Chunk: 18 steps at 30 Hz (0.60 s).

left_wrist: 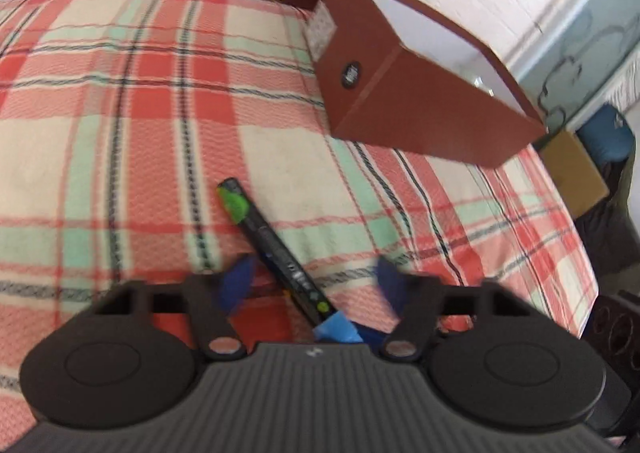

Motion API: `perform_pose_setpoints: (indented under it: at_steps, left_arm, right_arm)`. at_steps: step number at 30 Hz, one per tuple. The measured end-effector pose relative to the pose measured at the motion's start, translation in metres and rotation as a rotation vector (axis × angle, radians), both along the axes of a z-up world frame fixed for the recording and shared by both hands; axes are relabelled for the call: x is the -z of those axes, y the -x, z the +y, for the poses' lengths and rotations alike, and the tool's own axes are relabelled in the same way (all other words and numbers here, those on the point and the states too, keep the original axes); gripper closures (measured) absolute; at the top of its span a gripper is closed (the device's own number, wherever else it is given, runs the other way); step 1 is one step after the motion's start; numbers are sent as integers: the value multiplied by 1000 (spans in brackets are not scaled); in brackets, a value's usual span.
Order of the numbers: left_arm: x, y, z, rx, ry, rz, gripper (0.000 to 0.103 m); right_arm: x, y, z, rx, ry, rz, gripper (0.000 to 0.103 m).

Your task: Organize objects

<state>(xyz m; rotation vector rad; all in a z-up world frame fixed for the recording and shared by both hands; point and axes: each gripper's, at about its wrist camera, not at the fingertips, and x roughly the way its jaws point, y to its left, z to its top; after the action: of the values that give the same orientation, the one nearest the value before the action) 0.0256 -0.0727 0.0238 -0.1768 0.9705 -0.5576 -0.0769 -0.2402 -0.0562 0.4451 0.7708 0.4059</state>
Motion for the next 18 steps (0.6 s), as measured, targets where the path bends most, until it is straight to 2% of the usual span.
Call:
perform_pose_setpoints:
  at_steps: [1,2,5,10,12,15,18]
  left_arm:
    - [-1,-2,-4,3,-9,15,74]
    - [-2,-4,-8,9,3,28,78]
    - [-21,-9,-21,39,26,5,82]
    - [-79,-25,-69,132,30,-153,84]
    - [-98,-39,-92,158,41,-187,85]
    - [-117,-58,-129,194,44,-240,85]
    - [-121,-78,-164,217,25,-258,85]
  right_arm:
    - [0,2,-2,6,1,-9,83]
    - [-1,2,-4,14,5,-19,83]
    - [-7,3,-18,38,-20,-48,83]
    - [-47,-9,-43,118,43,-216,83]
    - [-65,-20,-58,170,66,-281,83]
    - [-87,-40,-81,249,115,-367,83]
    - [-96,-66,-102,296,186,-395,83]
